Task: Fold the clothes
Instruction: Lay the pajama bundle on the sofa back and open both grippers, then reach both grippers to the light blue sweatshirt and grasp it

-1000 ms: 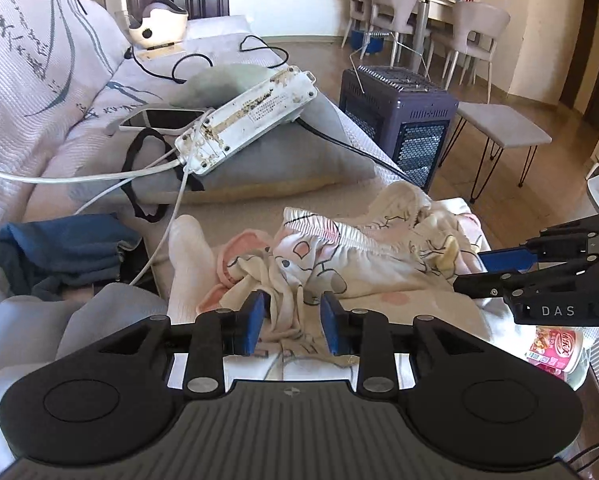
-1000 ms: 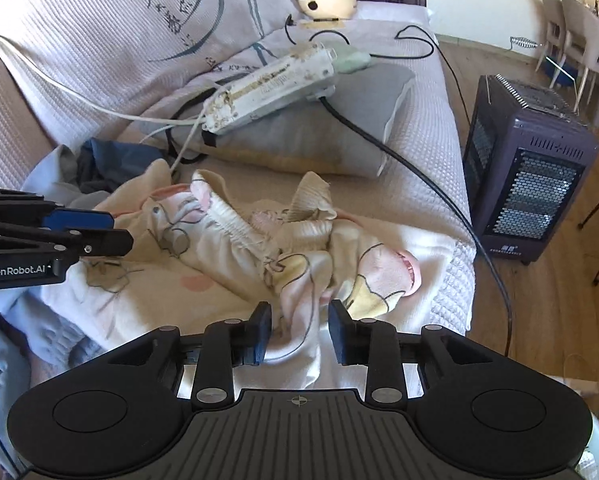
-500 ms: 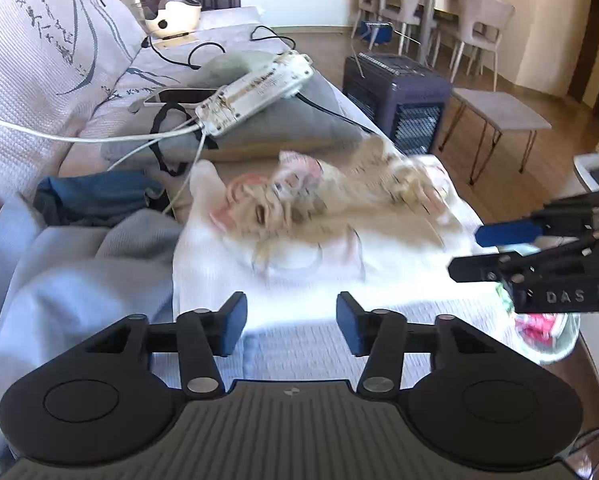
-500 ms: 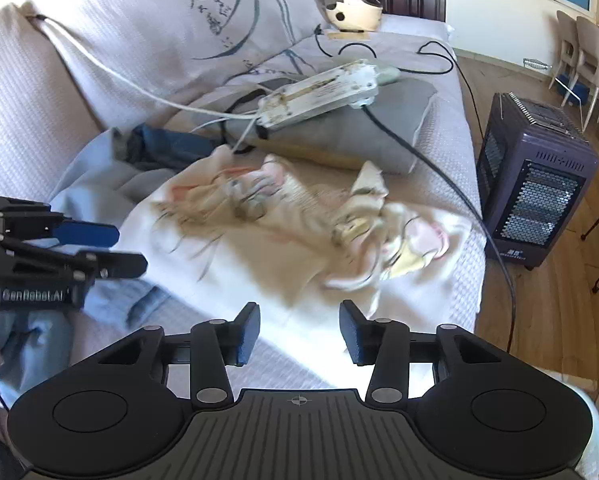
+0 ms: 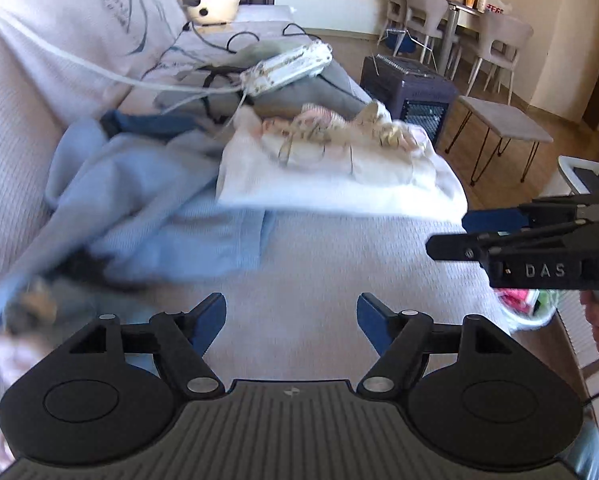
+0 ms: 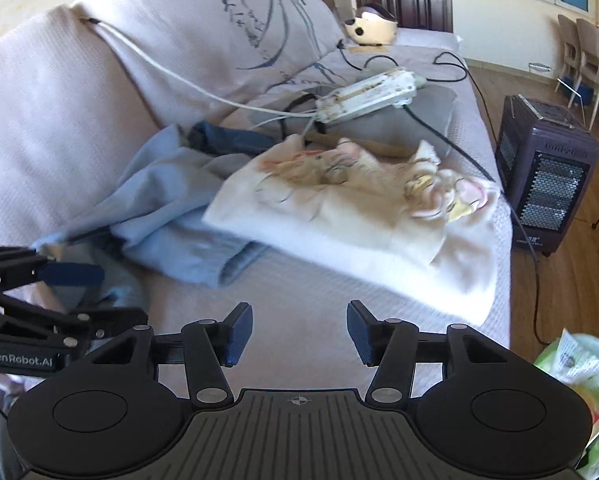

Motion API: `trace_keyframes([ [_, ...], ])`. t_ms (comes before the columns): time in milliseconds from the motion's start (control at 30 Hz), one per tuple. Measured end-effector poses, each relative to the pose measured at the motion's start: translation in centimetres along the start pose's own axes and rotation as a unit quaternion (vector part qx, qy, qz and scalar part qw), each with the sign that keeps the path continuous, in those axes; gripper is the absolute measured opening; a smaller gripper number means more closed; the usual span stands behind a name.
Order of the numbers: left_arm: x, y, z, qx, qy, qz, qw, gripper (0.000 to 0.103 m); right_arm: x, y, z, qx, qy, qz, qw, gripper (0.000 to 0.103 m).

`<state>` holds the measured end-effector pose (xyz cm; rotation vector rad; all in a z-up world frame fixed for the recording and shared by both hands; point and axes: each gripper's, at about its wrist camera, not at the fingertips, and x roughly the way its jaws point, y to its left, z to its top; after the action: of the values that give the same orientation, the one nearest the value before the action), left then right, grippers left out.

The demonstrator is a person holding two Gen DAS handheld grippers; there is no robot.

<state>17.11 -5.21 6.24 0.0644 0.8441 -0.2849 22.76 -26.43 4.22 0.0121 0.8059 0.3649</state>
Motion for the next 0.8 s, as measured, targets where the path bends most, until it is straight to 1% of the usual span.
trace_keyframes([
  [167, -2.5, 0.8, -3.9, -0.028, -0.009, -0.008, 0.9995, 0.07, -1.5, 3.1, -2.6, 0.003, -0.021, 0.015, 1.0, 0.053],
  [233, -3.2, 0.9, -5.4, -0.043, -0.011, -0.003, 0.999, 0.07, -1.8, 4.2, -3.5, 0.004, -0.027, 0.017, 0.999, 0.054],
  [333, -3.6, 1.5, -7.9, -0.093, -0.008, -0.004, 0.9956, 0.07, -2.2, 5.7, -4.7, 0.013, -0.036, 0.026, 0.999, 0.057],
  [400, -3.9, 1.7, -9.6, -0.116, -0.012, 0.003, 0.9931, 0.07, -2.2, 6.6, -5.4, 0.02, -0.044, 0.041, 0.998, 0.058],
  [500, -4.9, 2.3, -11.6, -0.128, -0.029, 0.03, 0.9909, 0.07, -1.9, 8.1, -6.4, 0.015, -0.041, 0.057, 0.997, 0.059],
  [533, -5.3, 2.7, -12.1, -0.132, -0.036, 0.042, 0.9897, 0.07, -1.9, 8.5, -6.6, 0.008, -0.037, 0.056, 0.998, 0.059],
  [567, -5.8, 3.1, -12.3, -0.133, -0.043, 0.052, 0.9888, 0.07, -1.8, 8.9, -6.8, 0.002, -0.032, 0.055, 0.998, 0.059],
  [667, -7.0, 4.8, -12.7, -0.133, -0.063, 0.086, 0.9854, 0.07, -2.5, 9.4, -6.8, -0.007, -0.047, 0.053, 0.997, 0.06],
  [733, -7.3, 6.1, -12.5, -0.13, -0.074, 0.122, 0.9812, 0.07, -2.7, 9.2, -6.9, 0.001, -0.057, 0.058, 0.997, 0.064],
  [767, -7.4, 6.8, -12.4, -0.132, -0.071, 0.137, 0.9791, 0.07, -2.7, 9.0, -7.0, 0.007, -0.056, 0.06, 0.997, 0.064],
  [800, -7.3, 7.3, -12.4, -0.138, -0.068, 0.142, 0.9778, 0.07, -2.4, 8.7, -7.1, 0.013, -0.051, 0.065, 0.997, 0.064],
])
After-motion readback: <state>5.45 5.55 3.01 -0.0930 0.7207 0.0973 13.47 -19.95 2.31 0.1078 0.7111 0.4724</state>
